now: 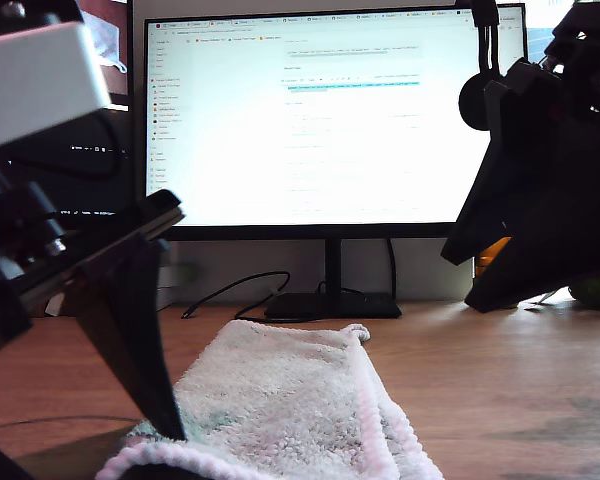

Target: Fold the tea towel to a neat square and place it to the right

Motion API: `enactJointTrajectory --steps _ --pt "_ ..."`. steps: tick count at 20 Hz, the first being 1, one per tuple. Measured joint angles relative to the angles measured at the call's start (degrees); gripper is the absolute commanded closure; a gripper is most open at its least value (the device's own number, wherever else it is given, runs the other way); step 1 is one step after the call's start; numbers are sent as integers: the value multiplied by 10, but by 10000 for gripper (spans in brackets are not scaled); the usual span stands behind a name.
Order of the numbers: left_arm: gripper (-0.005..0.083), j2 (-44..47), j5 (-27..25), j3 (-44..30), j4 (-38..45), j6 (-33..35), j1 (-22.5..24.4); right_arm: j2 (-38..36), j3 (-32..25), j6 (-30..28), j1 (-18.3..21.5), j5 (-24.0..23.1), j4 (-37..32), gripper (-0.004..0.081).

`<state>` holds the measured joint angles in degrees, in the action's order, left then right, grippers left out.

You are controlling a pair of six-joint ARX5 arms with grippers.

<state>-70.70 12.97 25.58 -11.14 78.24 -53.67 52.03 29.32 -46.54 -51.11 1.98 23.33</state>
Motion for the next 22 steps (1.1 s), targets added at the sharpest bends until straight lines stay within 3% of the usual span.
enactJointTrajectory --steps 10,14,17,22 --pt "630 -27 -11 2 26 0 -11 0 0 0 0 5 0 412" --pt "800 -30 -41 2 28 0 -11 0 0 0 -3 21 -1 399" --pt "797 -30 -50 5 22 -7 -11 0 0 0 -24 21 -12 342" --pt "797 -35 -50 52 -16 -74 -11 0 0 29 -48 22 -28 341"
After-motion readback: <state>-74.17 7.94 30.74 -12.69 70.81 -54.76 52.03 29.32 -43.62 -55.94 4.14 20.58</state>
